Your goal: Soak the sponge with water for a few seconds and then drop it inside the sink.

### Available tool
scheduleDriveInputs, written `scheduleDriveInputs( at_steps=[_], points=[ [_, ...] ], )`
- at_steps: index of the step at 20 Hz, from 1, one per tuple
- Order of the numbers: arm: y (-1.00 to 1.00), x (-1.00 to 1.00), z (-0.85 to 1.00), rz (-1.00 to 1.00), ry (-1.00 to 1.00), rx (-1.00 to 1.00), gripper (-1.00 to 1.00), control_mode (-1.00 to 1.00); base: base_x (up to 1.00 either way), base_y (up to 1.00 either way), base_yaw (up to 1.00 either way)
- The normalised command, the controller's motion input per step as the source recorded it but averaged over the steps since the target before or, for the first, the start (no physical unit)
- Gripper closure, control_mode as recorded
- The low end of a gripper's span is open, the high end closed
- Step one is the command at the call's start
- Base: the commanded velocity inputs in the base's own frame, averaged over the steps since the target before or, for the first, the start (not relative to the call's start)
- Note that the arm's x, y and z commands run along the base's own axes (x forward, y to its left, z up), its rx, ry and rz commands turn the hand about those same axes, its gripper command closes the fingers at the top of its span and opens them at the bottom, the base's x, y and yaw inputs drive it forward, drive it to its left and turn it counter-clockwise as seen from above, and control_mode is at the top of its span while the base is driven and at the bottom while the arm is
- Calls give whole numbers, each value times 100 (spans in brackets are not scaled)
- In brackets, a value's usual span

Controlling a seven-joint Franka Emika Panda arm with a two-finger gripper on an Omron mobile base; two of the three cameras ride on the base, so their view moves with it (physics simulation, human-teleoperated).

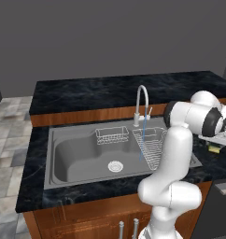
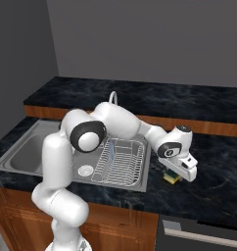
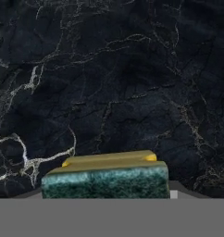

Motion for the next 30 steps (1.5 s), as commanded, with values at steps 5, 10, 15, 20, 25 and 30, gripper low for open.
scheduleDriveInputs(
  at_steps=[5,10,15,20,25,30],
  points=[
    [20,4,42,0,0,0,100,-100,0,0,0],
    [26,0,44,0,0,0,100,-100,0,0,0],
    [28,0,48,0,0,0,100,-100,0,0,0],
    [31,-9,33,0,0,0,100,-100,0,0,0],
    [48,-4,22,0,0,0,100,-100,0,0,0],
    [57,-21,6,0,0,0,100,-100,0,0,0]
  ],
)
